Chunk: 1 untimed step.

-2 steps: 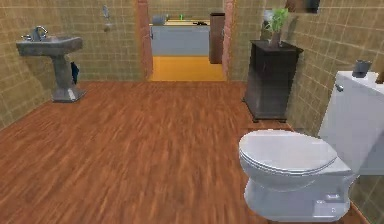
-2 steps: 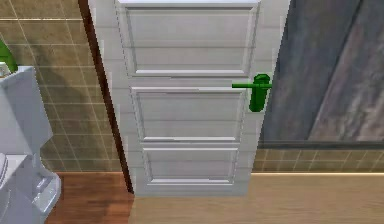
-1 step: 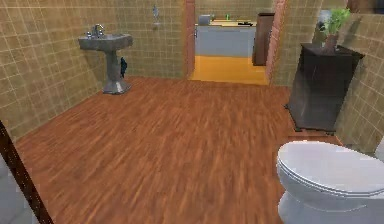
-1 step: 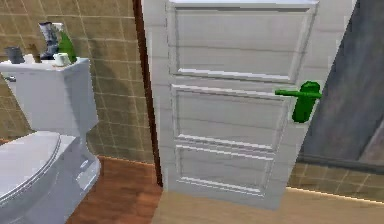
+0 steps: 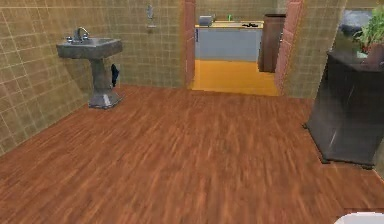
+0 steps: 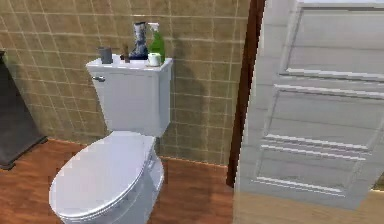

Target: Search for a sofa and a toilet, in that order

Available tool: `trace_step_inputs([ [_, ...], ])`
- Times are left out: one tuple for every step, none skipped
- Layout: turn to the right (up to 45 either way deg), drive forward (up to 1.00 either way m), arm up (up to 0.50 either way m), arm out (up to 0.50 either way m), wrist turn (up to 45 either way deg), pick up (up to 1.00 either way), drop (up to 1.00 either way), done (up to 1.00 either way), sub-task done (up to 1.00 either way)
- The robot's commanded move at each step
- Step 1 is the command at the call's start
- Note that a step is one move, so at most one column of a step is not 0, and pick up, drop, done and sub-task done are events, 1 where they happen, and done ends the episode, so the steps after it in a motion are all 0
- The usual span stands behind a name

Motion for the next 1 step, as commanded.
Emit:
trace_step_inputs([
  [45.0, 0.0, 0.0, 0.0, 0.0, 0.0, 0.0, 0.0, 0.0],
])
